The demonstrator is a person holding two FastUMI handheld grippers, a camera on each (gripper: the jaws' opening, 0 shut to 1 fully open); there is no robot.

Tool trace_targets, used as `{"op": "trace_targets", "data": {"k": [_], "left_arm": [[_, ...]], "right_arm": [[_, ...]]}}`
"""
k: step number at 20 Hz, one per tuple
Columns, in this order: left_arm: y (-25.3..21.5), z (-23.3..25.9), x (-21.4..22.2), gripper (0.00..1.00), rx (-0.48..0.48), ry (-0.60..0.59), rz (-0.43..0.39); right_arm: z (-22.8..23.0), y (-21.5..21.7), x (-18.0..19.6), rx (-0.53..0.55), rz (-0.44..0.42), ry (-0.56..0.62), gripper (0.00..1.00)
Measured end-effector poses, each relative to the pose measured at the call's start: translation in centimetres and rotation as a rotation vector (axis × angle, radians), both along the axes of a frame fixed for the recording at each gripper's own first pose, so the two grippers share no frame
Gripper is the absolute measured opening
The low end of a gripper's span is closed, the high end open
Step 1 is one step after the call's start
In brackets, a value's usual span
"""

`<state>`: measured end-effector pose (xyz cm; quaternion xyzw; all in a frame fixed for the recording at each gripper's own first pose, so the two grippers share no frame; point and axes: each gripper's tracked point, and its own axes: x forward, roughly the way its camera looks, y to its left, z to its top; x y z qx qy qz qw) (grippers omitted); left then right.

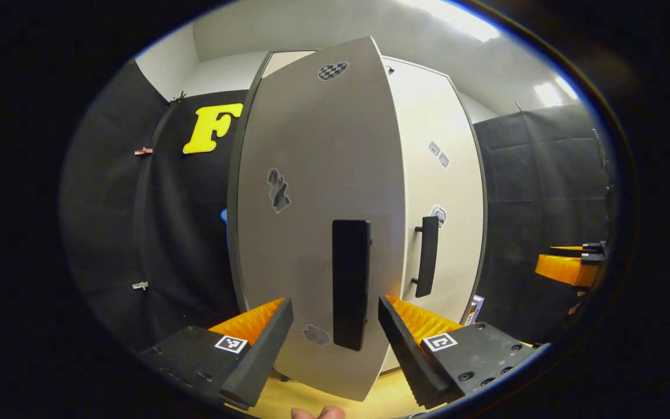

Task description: Grasp the bottle in the cabinet with the left hand and place it on the coaster, then close the right door with the right hand and the left door with the left hand.

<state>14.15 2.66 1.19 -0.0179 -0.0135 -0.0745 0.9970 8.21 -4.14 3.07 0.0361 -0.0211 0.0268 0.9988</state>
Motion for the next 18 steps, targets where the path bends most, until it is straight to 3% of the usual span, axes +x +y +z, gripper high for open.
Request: {"op": "trace_targets", "data": {"k": [18], "left_arm": [[-4.3,0.0,7.7,0.95,0.04,-0.034,0.034]], "right_arm": [[-0.5,-0.7,2.1,-0.01,0.001,0.007,0.98]]}}
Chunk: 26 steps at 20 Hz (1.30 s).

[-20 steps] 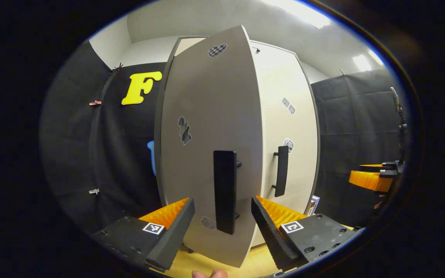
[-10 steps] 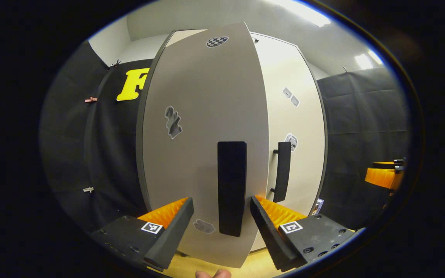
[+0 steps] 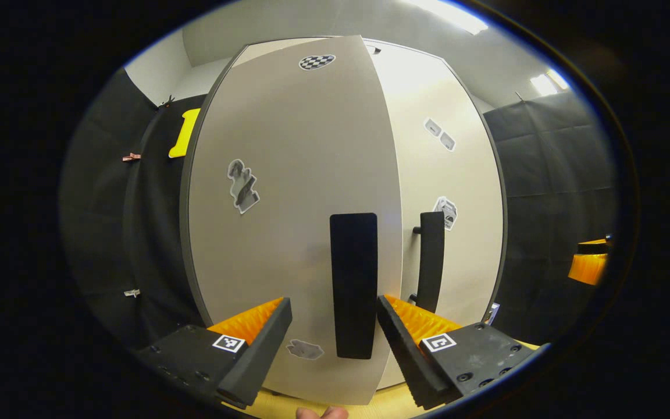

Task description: Grasp the bottle in the cabinet with the left hand and place it on the coaster, then close the right door with the right hand and the left door with the left hand.

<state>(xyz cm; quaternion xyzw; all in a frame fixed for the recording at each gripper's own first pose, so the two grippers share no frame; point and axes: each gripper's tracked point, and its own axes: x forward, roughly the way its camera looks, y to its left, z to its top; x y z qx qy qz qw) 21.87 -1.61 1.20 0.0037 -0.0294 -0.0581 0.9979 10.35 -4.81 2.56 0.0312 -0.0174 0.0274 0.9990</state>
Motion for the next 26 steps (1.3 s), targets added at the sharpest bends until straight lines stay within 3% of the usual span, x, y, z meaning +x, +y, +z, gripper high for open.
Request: {"op": "trace_targets", "data": {"k": [10,26], "left_arm": [[-0.4,0.4,0.6,0.95,0.01,0.0,0.018],[3.8,2.2,-8.6,0.94,-0.014,-0.013,0.065]], "right_arm": [[0.2,0.0,-0.1,0.008,0.013,-0.001,0.98],[2.0,4.0,-2.2,0.023,0.086,-0.035,0.98]]}}
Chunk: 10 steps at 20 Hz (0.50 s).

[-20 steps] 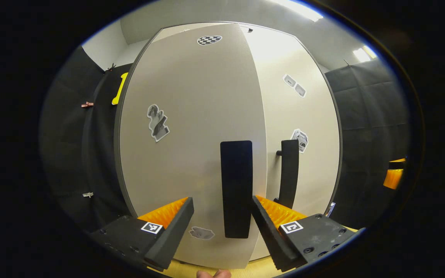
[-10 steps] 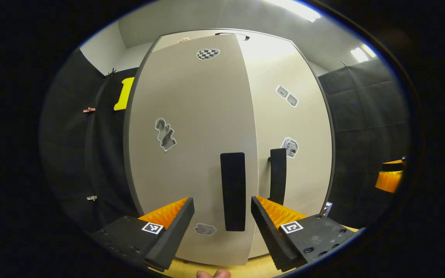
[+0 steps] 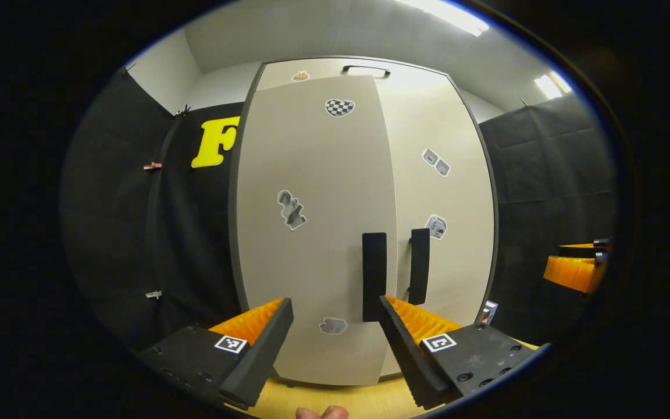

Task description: Grasp the bottle in the cabinet with the left hand and place it on the coaster, then close the right door with the right hand and the left door with the left hand.

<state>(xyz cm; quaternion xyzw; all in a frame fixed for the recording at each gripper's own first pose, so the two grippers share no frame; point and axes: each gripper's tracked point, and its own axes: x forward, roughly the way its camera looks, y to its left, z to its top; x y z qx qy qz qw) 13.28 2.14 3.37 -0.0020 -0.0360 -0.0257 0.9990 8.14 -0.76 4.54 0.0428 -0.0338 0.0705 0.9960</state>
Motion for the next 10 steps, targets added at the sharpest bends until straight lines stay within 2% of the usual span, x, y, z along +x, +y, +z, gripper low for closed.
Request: {"op": "trace_targets", "data": {"k": [10], "left_arm": [[1.1,-0.5,-3.7,0.94,-0.018,0.012,0.019]], "right_arm": [[-0.2,1.7,-0.4,-0.004,0.015,0.0,0.97]]}}
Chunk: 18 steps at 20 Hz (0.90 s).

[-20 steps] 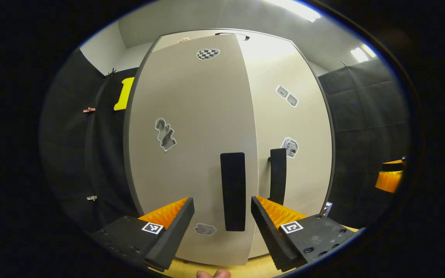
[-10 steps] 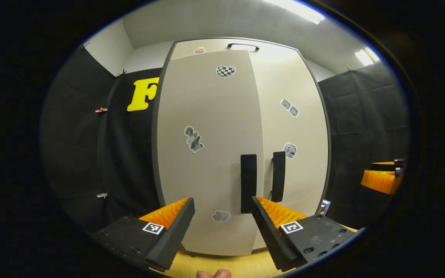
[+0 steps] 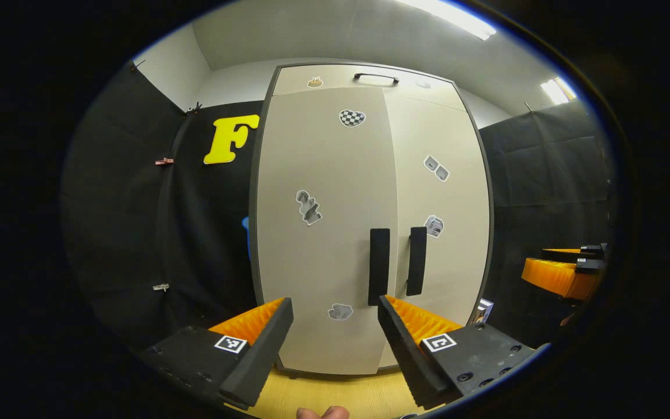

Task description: Grasp the bottle in the cabinet with the left hand and place it on the coaster, then close the right door with the right hand and the left door with the left hand.

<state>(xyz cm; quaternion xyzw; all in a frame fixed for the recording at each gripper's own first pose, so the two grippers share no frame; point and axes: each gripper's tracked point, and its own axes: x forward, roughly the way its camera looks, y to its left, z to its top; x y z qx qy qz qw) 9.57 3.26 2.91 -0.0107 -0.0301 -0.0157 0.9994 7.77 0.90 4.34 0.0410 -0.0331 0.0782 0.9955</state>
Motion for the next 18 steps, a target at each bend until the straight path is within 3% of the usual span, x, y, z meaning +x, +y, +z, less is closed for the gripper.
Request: {"op": "trace_targets", "data": {"k": [18], "left_arm": [[0.2,-0.8,-1.7,0.94,0.017,0.02,-0.002]], "right_arm": [[-0.5,0.4,-0.5,-0.013,-0.003,0.005,0.97]]}}
